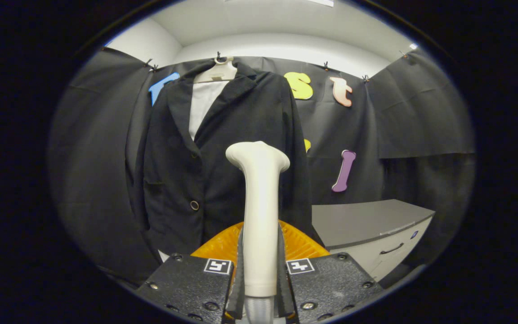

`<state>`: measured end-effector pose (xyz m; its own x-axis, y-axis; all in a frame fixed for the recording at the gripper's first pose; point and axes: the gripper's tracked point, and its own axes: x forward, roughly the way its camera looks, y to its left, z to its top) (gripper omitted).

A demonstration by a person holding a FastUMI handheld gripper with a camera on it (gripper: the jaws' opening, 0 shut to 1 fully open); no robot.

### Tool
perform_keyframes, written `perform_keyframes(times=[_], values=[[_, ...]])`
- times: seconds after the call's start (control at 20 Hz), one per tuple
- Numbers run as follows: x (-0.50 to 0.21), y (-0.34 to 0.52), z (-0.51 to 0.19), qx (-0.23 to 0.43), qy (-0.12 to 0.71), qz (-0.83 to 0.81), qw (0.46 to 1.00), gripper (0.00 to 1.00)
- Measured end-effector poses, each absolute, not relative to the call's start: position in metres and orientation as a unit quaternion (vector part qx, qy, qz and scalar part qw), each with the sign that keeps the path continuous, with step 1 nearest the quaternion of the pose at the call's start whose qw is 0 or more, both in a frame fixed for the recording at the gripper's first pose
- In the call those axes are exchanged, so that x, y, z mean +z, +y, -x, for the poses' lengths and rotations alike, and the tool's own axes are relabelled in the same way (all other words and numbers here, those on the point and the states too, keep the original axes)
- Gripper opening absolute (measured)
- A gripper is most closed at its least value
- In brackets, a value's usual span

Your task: Iron the clothes twice with a garment steamer, once on the left side and once on the right side.

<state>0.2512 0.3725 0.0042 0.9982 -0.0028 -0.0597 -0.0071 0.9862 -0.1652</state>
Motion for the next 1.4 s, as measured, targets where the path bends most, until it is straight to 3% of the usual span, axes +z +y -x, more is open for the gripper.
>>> perform_keyframes(times=[1.4], values=[[-0.154, 0.361, -0.203, 0.011, 0.192, 0.151, 0.97, 0.31]])
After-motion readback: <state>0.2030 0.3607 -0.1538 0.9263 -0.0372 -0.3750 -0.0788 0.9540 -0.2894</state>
